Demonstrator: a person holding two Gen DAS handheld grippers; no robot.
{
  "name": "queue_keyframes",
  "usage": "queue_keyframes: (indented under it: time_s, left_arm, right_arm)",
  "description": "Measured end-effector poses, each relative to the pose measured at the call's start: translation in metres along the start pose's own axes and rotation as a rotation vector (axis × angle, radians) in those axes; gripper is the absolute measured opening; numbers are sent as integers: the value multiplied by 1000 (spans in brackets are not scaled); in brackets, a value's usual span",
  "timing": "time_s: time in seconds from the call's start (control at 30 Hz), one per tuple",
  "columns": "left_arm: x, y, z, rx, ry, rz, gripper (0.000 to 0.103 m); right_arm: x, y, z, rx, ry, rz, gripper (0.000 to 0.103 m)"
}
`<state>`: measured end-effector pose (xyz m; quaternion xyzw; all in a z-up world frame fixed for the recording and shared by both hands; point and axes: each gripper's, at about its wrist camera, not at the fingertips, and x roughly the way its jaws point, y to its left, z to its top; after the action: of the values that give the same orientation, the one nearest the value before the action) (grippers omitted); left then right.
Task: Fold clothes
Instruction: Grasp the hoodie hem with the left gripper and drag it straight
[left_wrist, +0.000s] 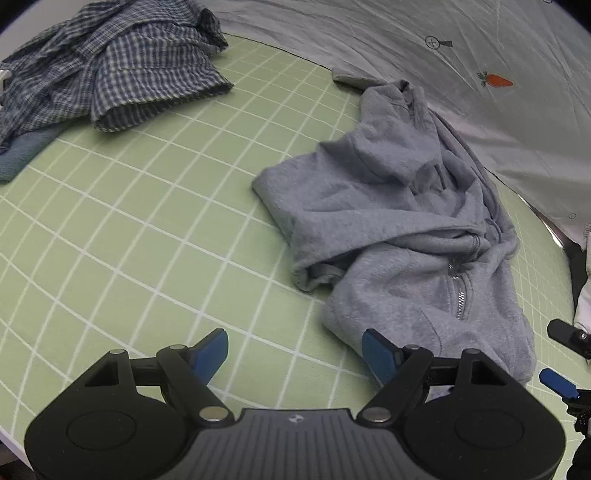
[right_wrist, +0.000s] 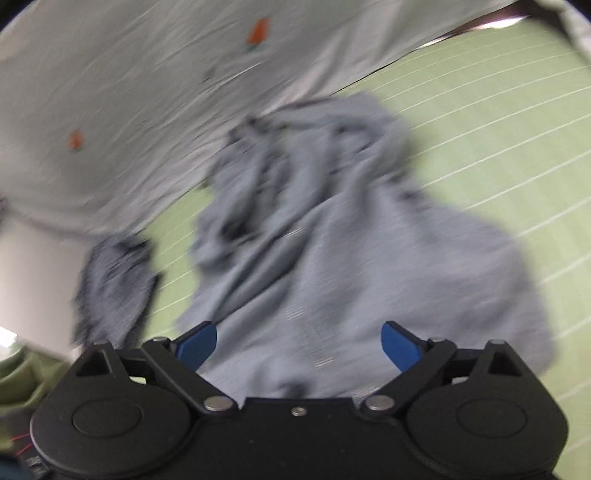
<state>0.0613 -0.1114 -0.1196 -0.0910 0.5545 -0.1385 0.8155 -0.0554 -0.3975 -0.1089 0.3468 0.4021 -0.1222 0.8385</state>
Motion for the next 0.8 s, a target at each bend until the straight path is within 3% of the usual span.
queue_keyframes:
  time_s: [0.07,0.2,0.33,0.4,0.43,0.5,0.53,0.57,0.6,0.63,0.67,0.73,0.8]
  left_arm:
    - [10,-10,-2,0,27,-22,80]
    - [25,-28,-5,-1,64,-70,80]
    - [32,-38,-5,-5,70,-118,73]
    - [37,-40,-3,-9,81,-149,54]
    - [40,-40,-3,-19,91,-157,49]
    - [46,-39,-2,-37,109,-174,19]
    - [47,-37,-2,-47,111,-188,14]
    - [46,-36,-2,-53,104,-201,11]
    - [43,-34,-2,-57,96,-212,9]
    - [38,-34,-1,-48,83,-220,8]
    - [32,-33,-1,-38,71,-229,7]
    - [9,-28,4,-28,48,-289,7]
    - [-32,-19,12,-14,-4,-375,7]
  right_arm:
    - [-3,-21,5,-7,-16,-97,97]
    - [6,-46,8,-168,-7,-283,94]
    - [18,-53,12,-209,10,-236,86]
    - [24,-56,15,-227,19,-211,86]
    - [27,-57,16,-237,23,-198,86]
    - [34,-60,18,-255,31,-172,85]
    - [37,-62,19,-264,36,-159,82]
    - [40,-63,20,-274,40,-146,65]
    - [43,-65,21,-283,44,-134,56]
    - [41,-66,21,-282,42,-107,34]
    - [37,-65,21,-281,40,-93,20]
    - [25,-62,20,-282,30,-76,13]
    - [-6,-61,24,-212,1,-14,11]
